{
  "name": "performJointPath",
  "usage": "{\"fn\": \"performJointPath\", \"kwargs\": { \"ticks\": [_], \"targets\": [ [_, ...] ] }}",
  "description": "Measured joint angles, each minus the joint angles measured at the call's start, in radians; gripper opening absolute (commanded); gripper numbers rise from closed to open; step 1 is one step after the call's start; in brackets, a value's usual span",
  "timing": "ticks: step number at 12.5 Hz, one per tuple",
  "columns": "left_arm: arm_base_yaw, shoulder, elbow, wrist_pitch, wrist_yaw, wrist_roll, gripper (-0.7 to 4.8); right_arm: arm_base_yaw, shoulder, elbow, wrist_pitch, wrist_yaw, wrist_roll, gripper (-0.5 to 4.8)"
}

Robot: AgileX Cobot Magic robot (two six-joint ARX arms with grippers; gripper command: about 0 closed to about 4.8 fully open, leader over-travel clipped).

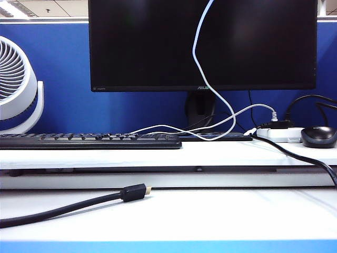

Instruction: Pick up the Type-C charging cable and the charging base, insert one end of the Type-C charger into the corresponding slot on the base, and finally place the plugged-in charger back on the table.

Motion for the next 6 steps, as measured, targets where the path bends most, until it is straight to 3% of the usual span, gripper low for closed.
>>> {"fn": "performJointPath", "kwargs": {
  "ticks": [1, 4, 6],
  "targets": [
    [0.010, -0.001, 0.000, -0.054, -0.061, 0.071, 0.08, 0.000, 0.015, 0.001, -0.106, 0.100, -0.116, -0.05],
    [0.010, 0.003, 0.000, -0.338, -0.335, 0.352, -0.06, 0.008, 0.103, 0.000, -0.335, 0.266, -0.317, -0.05],
    [0.011, 0.003, -0.001, -0.402, -0.425, 0.433, -0.06, 0.008, 0.164, 0.000, -0.399, 0.292, -0.373, -0.05]
  ]
}}
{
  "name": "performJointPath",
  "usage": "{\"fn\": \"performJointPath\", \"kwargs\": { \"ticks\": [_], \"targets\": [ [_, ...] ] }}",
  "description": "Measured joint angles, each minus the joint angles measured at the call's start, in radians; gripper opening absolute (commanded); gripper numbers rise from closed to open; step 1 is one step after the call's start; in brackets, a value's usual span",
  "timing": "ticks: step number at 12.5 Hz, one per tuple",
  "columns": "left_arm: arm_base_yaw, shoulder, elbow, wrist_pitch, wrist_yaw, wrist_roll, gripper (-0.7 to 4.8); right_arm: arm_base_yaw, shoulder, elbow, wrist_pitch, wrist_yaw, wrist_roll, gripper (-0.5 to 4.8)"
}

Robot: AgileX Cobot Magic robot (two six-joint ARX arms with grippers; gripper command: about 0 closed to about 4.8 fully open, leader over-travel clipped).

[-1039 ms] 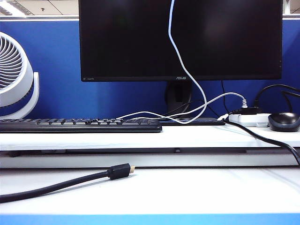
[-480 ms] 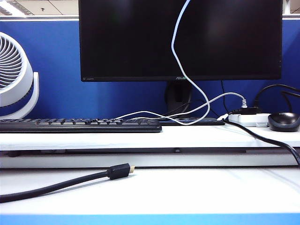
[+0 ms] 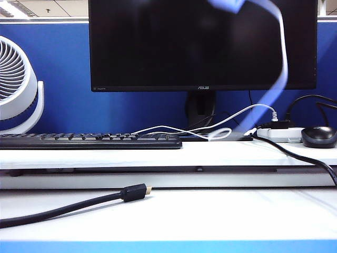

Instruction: Pick up the Type-C charging cable and the charging base, insert one end of the Type-C charger into the corresponding slot on the base, and finally place the plugged-in charger back on the table.

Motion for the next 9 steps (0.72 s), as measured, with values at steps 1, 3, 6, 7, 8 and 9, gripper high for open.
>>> {"fn": "performJointPath", "kwargs": {
  "ticks": [1, 3, 6, 7, 8, 9],
  "targets": [
    [0.000, -0.001, 0.000, 0.000, -0.027, 0.013, -0.06, 0.002, 0.050, 0.000, -0.035, 0.020, -0.043, -0.05],
    [0.000, -0.006, 0.000, 0.003, -0.046, 0.035, -0.06, 0.003, 0.119, -0.003, -0.085, 0.073, -0.094, -0.05],
    [0.000, -0.016, 0.000, 0.020, -0.048, 0.043, -0.06, 0.010, 0.224, -0.003, -0.101, 0.114, -0.164, -0.05],
    [0.000, -0.020, 0.000, 0.029, -0.051, 0.056, -0.06, 0.022, 0.262, -0.002, -0.113, 0.128, -0.187, -0.05],
    [0.000, -0.020, 0.000, 0.029, -0.052, 0.056, -0.06, 0.028, 0.285, -0.002, -0.112, 0.138, -0.194, -0.05],
    [0.000, -0.020, 0.001, 0.029, -0.053, 0.056, -0.06, 0.048, 0.338, -0.002, -0.118, 0.172, -0.214, -0.05]
  ]
}}
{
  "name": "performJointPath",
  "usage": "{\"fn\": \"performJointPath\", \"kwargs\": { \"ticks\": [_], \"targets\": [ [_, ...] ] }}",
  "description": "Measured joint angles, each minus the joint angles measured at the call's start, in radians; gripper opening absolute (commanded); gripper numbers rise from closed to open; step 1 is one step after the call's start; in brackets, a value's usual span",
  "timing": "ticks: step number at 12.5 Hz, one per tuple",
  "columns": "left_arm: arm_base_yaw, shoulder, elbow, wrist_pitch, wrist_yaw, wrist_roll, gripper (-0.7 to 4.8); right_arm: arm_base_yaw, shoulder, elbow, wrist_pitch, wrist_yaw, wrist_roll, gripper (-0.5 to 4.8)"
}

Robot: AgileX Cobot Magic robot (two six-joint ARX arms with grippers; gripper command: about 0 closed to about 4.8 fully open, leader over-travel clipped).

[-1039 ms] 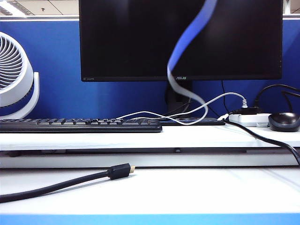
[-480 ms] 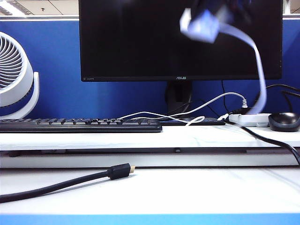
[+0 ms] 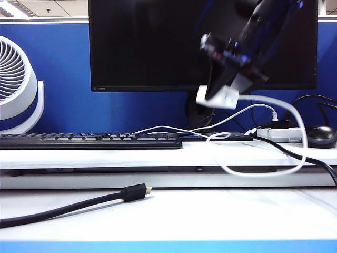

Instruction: Pick up the Type-C charging cable and the charging base, insert one end of the Type-C charger into the corresponding slot on the base, and finally place the plugged-in charger back on the table.

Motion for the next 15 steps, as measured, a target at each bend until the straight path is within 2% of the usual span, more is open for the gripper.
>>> {"fn": "performJointPath", "kwargs": {
  "ticks": [3, 4, 6, 7, 9, 12, 13, 14, 15],
  "targets": [
    [0.000, 0.000, 0.000, 0.000, 0.000, 0.000, -0.06, 0.076, 0.134, 0.000, 0.008, 0.069, -0.025, -0.05],
    [0.000, 0.000, 0.000, 0.000, 0.000, 0.000, -0.06, 0.080, 0.149, 0.000, 0.021, 0.087, -0.026, 0.29],
    [0.000, 0.000, 0.000, 0.000, 0.000, 0.000, -0.06, 0.078, 0.161, 0.000, 0.032, 0.095, -0.026, 2.70],
    [0.000, 0.000, 0.000, 0.000, 0.000, 0.000, -0.06, 0.077, 0.161, 0.001, 0.047, 0.099, -0.027, 2.76],
    [0.000, 0.000, 0.000, 0.000, 0.000, 0.000, -0.06, 0.078, 0.152, 0.002, 0.053, 0.098, -0.027, 3.57],
    [0.000, -0.002, 0.000, 0.000, 0.000, 0.000, -0.06, 0.078, 0.129, 0.012, 0.064, 0.098, -0.027, 3.60],
    [0.000, -0.008, 0.000, -0.001, 0.000, 0.001, -0.06, 0.078, 0.099, 0.013, 0.065, 0.104, -0.027, 3.54],
    [0.000, -0.019, 0.000, -0.001, 0.000, 0.006, -0.06, 0.078, 0.057, 0.013, 0.069, 0.126, -0.027, 3.11],
    [0.000, -0.029, 0.000, -0.002, 0.000, 0.016, -0.06, 0.078, 0.031, 0.014, 0.073, 0.139, -0.027, -0.19]
  ]
}}
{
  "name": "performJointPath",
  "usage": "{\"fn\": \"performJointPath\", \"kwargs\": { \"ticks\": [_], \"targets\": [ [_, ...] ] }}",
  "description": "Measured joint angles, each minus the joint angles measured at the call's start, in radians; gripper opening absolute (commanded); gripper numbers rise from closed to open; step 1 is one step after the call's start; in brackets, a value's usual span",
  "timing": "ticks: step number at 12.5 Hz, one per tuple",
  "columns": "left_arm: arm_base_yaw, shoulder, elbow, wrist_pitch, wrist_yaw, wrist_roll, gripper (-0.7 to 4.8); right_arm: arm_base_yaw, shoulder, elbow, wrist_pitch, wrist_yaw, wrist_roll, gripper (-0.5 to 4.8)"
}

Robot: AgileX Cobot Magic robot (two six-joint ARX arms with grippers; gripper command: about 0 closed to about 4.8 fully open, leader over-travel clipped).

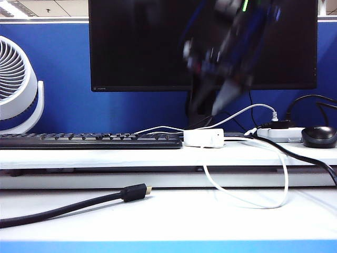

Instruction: Pick up the Type-C charging cable and the charging base, insert one end of the Type-C charger into the corresponding slot on the base, and finally place the plugged-in charger back on the table.

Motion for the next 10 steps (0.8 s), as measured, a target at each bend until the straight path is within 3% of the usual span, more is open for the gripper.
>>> {"fn": "performJointPath", "kwargs": {
  "ticks": [3, 6, 10],
  "targets": [
    [0.000, -0.093, -0.001, -0.048, -0.040, 0.080, -0.06, 0.000, -0.219, 0.014, 0.007, 0.107, -0.007, -0.06],
    [0.000, -0.257, 0.000, -0.151, -0.158, 0.198, -0.06, 0.000, -0.542, 0.018, -0.049, 0.110, 0.000, -0.06],
    [0.000, -0.536, 0.000, -0.541, -0.311, 0.325, -0.06, -0.001, -0.887, -0.023, -0.019, 0.109, 0.000, -0.06]
  ]
}}
